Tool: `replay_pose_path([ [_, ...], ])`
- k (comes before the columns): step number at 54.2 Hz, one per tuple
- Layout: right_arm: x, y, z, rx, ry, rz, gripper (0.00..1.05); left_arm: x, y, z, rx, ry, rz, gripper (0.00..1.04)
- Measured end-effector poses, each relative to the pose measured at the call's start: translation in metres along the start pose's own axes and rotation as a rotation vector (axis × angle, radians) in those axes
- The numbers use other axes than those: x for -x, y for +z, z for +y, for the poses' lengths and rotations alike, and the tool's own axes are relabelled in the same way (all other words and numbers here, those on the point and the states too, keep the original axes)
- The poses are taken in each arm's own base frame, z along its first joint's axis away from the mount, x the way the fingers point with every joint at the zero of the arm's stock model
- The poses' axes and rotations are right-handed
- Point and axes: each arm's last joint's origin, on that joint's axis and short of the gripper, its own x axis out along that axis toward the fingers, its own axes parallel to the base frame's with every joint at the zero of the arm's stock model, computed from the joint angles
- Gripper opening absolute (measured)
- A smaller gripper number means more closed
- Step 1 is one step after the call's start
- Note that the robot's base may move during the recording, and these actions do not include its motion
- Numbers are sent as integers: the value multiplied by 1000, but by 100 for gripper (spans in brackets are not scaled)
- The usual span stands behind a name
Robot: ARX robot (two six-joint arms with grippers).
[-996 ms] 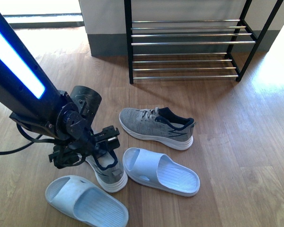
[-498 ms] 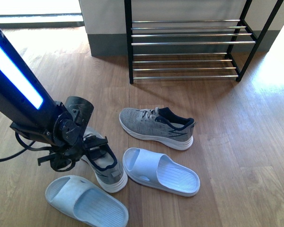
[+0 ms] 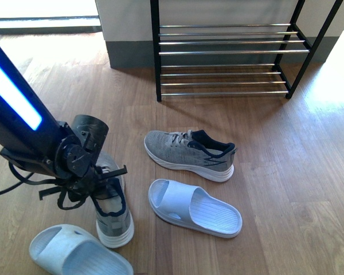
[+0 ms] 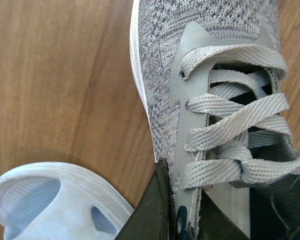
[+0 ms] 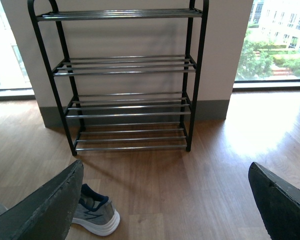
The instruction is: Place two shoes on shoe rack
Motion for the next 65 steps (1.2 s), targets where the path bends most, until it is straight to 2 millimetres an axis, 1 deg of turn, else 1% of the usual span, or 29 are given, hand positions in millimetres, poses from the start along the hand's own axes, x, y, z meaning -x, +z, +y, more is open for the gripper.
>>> replay_pose_path([
  [5,0,0,0,0,0,0,96,17,10,9,16,5,-31,1],
  [10,0,0,0,0,0,0,96,45,26,18,22,-1,-109,1],
  [12,0,0,0,0,0,0,96,61,35,22,25,-8,-152,1],
  [13,0,0,0,0,0,0,96,74,41,24,21,-14,-187,1],
  [14,0,0,0,0,0,0,96,83,45,25,22,-16,-208,1],
  [19,0,0,0,0,0,0,96,135,57,31,6,-47,-306,1],
  [22,0,0,0,0,0,0,96,151,58,34,-9,-56,-335,1],
  [24,0,0,0,0,0,0,96,166,59,37,-25,-62,-360,1],
  [30,0,0,0,0,0,0,96,226,60,51,-58,-81,-483,1],
  [31,0,0,0,0,0,0,96,240,60,55,-60,-80,-517,1],
  [33,0,0,0,0,0,0,96,258,59,62,-61,-76,-565,1],
  [34,0,0,0,0,0,0,96,273,57,68,-52,-79,-590,1],
  [36,0,0,0,0,0,0,96,294,51,81,-47,-67,-622,1],
  [38,0,0,0,0,0,0,96,310,44,92,-34,-58,-640,1],
  [41,0,0,0,0,0,0,96,324,33,103,-35,-48,-657,1],
  [43,0,0,0,0,0,0,96,336,22,112,-28,-30,-674,1],
  [50,0,0,0,0,0,0,96,371,-11,130,-47,23,-756,1],
  [51,0,0,0,0,0,0,96,437,-58,157,1,-9,-1058,1],
  [55,0,0,0,0,-1,0,96,431,-58,155,-17,-2,-1035,1],
  [65,0,0,0,0,-2,0,96,431,-58,155,-26,2,-1035,1],
])
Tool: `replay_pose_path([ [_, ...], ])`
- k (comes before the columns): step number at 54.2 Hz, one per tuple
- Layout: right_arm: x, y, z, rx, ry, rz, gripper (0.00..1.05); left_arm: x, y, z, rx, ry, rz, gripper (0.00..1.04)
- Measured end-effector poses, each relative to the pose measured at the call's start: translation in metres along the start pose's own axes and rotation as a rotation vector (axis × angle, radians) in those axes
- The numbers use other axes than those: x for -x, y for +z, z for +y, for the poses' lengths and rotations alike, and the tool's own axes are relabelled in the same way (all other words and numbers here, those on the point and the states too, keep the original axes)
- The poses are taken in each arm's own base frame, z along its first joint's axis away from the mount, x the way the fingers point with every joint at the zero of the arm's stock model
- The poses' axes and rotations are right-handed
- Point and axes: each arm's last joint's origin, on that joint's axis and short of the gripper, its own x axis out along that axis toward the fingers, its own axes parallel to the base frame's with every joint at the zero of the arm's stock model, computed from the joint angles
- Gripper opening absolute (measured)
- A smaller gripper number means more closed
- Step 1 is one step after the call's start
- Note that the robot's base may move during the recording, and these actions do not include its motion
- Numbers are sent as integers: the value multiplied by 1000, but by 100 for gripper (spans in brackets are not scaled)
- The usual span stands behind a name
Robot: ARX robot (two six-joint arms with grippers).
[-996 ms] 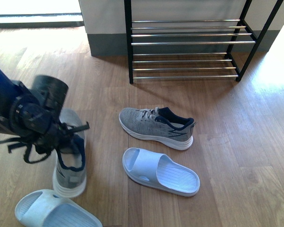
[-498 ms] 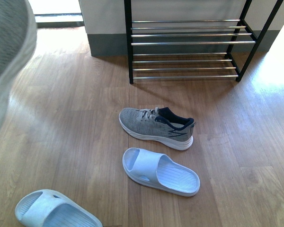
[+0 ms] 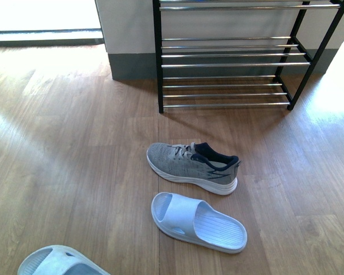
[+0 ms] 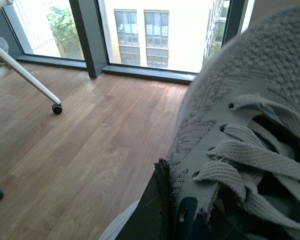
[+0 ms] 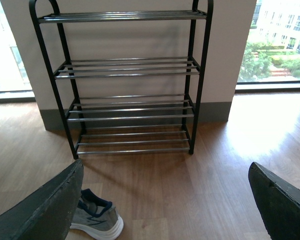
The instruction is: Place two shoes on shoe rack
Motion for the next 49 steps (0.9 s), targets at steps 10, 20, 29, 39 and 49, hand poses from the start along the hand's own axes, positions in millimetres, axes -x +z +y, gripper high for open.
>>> replay_pose_path([
  [10,0,0,0,0,0,0,96,0,0,0,-1,0,0,1],
  [20,0,0,0,0,3,0,96,0,0,0,-1,2,0,1],
  [29,-6,-6,0,7,169,130,96,0,-1,0,-3,12,2,1],
  [39,-41,-10,1,51,172,192,96,0,-1,0,-3,3,3,1],
  [49,-111,-23,12,168,237,301,96,0,-1,0,-3,0,3,1],
])
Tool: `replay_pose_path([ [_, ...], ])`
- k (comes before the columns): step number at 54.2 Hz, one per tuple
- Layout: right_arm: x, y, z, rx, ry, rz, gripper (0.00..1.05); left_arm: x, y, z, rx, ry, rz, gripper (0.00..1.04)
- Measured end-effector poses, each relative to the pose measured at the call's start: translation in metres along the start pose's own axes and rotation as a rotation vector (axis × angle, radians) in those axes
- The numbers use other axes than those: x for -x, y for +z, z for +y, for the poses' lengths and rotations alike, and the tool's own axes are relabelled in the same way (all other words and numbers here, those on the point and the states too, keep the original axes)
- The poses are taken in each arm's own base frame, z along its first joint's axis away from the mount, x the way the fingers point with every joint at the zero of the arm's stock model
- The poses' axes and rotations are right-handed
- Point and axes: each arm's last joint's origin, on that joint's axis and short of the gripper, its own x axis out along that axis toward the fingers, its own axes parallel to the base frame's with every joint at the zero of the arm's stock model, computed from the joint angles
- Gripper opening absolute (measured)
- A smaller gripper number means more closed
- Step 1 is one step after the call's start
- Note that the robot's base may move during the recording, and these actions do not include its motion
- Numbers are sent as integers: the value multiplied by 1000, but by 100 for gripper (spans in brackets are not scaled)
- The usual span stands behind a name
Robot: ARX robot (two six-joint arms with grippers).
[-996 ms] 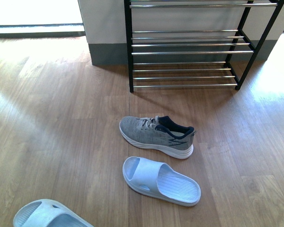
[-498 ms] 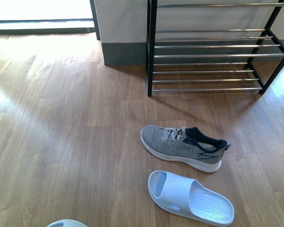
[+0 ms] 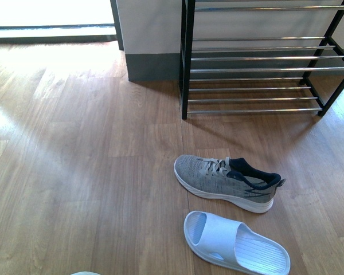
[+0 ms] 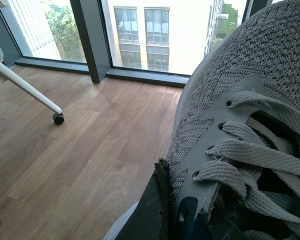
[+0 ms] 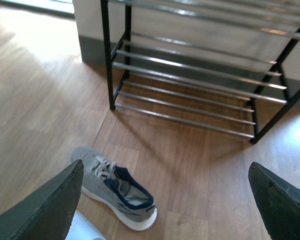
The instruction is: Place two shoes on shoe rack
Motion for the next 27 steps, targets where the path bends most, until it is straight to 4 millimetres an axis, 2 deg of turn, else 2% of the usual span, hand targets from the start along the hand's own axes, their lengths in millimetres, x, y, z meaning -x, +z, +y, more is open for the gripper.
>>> replay_pose_path([
  [2,-18,-5,0,23,24,50,96,0,0,0,0,2,0,1],
  [7,-49,-20,1,54,46,145,96,0,0,0,0,5,0,1],
  [15,-109,-65,6,94,125,330,96,0,0,0,0,3,0,1],
  [20,-138,-90,9,116,166,409,96,0,0,0,0,3,0,1],
  [27,-171,-115,9,131,186,467,96,0,0,0,0,3,0,1],
])
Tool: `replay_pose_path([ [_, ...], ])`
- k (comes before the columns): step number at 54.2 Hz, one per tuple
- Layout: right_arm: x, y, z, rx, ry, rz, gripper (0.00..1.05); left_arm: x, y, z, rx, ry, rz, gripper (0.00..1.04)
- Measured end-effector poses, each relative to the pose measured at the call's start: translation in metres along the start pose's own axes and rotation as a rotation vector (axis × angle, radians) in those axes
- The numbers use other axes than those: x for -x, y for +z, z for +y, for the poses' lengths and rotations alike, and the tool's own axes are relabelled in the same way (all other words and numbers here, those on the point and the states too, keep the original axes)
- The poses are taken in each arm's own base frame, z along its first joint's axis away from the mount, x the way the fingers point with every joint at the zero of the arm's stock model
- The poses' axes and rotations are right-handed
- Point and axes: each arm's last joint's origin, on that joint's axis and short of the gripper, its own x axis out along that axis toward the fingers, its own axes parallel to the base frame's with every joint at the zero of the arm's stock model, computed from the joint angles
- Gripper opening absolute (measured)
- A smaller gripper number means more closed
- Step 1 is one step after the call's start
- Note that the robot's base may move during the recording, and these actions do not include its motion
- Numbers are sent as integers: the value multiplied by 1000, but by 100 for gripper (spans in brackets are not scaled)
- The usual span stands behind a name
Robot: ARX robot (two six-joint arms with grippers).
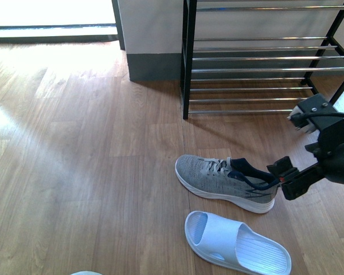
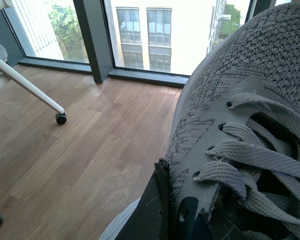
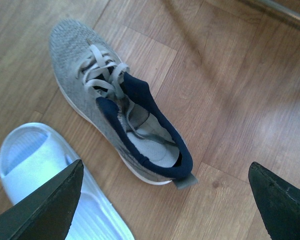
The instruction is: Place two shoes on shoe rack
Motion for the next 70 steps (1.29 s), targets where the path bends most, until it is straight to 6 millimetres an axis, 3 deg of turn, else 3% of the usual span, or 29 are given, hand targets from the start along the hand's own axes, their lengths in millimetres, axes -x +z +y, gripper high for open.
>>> replay_pose_path([
  [16,-81,-12,-15,54,-3,93,96,0,0,0,0,0,0,1],
  [33,-110,-11,-27,56,-17,99,96,0,0,0,0,0,0,1],
  [47,-145,-2,-6,35,32,76,95,0,0,0,0,0,0,1],
  [56,-152,5,0,34,39,60,62,0,0,0,0,0,0,1],
  [70,-152,1,2,39,61,87,29,0,0,0,0,0,0,1],
])
